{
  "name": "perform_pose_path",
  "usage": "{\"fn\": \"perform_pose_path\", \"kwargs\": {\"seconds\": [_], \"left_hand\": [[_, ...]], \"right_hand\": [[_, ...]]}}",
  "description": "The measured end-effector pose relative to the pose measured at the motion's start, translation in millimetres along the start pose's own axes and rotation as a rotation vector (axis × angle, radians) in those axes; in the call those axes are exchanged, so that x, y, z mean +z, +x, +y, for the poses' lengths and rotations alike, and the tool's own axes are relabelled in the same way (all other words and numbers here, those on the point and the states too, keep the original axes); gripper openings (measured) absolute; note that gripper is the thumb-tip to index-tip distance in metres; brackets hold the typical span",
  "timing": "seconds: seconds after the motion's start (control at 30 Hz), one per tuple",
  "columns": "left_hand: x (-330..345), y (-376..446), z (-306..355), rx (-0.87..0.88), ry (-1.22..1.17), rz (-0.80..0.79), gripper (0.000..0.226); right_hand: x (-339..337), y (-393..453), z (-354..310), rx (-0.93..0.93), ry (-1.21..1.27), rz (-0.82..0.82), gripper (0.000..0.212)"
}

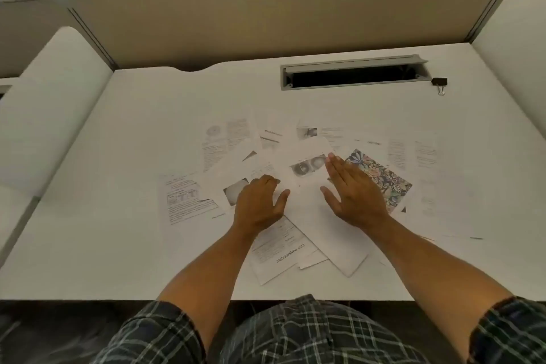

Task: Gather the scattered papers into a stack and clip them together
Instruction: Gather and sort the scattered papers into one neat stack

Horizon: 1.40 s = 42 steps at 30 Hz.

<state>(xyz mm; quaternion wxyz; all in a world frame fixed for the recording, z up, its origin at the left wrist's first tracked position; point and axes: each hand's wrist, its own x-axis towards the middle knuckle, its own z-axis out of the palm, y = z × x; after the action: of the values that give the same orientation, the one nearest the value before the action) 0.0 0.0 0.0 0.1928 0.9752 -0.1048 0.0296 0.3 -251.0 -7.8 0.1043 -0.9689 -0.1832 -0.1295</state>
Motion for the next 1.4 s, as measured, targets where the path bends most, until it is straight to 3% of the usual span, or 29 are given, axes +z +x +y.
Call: {"fn": "perform_pose_path", "kwargs": {"seconds": [0.2, 0.37, 0.57, 0.7, 0.97, 1.2, 1.4], "left_hand": [[10, -5, 9, -0.093, -0.007, -0.14, 0.056], [17, -2, 13, -0.101, 0.128, -0.173, 0.068], [18, 4, 29, -0.206, 0.134, -0.245, 0.08], [17, 11, 35, -0.282, 0.071, -0.275, 0.078], [17, 18, 39, -0.329, 0.014, -0.3, 0.075], [17, 15, 27, -0.413, -0.253, -0.313, 0.039], [2, 17, 4, -0.538, -0.522, -0.434, 0.027]], "right_hand": [[10, -15, -10, -0.033, -0.017, -0.184, 0.077], [12, -18, -16, -0.07, -0.057, -0.318, 0.09], [16, -26, -27, 0.019, -0.037, -0.481, 0.12], [15, -26, -36, 0.046, -0.046, -0.544, 0.124], [5, -18, -55, 0.002, -0.12, -0.616, 0.09], [-2, -12, -75, -0.172, -0.242, -0.666, 0.059], [7, -18, -65, -0.524, -0.295, -0.535, 0.023]]}}
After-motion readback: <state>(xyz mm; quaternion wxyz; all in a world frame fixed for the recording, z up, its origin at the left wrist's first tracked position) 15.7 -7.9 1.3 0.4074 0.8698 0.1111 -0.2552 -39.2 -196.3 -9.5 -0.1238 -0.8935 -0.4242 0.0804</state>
